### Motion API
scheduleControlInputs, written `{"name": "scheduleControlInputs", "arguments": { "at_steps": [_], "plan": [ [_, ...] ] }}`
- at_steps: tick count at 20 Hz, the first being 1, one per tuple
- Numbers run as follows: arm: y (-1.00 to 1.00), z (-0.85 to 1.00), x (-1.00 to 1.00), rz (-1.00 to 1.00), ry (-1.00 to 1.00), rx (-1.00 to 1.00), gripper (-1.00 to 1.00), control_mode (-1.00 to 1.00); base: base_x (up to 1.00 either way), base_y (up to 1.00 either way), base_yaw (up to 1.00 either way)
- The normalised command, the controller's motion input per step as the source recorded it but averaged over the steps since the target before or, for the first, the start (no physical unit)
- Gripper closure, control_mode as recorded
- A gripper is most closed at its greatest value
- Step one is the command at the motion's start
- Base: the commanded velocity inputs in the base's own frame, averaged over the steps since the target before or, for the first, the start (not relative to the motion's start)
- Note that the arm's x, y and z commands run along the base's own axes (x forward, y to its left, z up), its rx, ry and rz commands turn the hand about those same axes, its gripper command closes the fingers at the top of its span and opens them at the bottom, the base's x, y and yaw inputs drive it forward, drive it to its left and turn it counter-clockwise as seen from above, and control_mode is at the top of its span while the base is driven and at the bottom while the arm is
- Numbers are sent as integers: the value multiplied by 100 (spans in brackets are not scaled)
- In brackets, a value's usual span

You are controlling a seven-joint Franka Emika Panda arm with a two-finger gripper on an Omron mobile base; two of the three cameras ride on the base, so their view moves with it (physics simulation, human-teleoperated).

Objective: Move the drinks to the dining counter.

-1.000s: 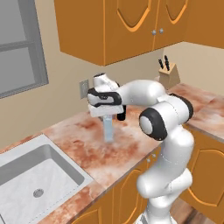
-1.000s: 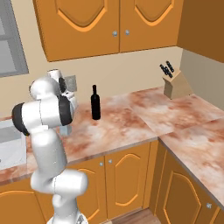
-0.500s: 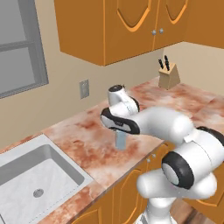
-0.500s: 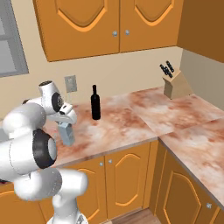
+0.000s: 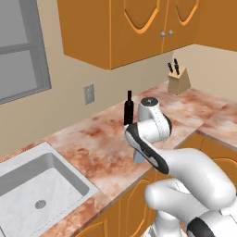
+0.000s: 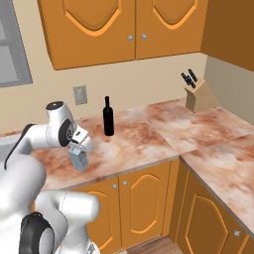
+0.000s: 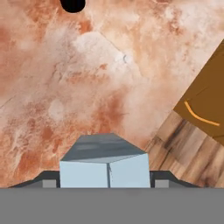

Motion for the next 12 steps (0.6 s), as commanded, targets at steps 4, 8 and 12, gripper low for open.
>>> {"name": "scheduleControlInputs", "arguments": {
  "at_steps": [4, 8, 12],
  "plan": [
    [-19, 94, -32, 0, -2, 8, 100, -100, 0, 0, 0],
    [-24, 77, -45, 0, 0, 8, 100, -100, 0, 0, 0],
    [-11, 56, -59, 0, 4, 5, 100, -100, 0, 0, 0]
  ]
}}
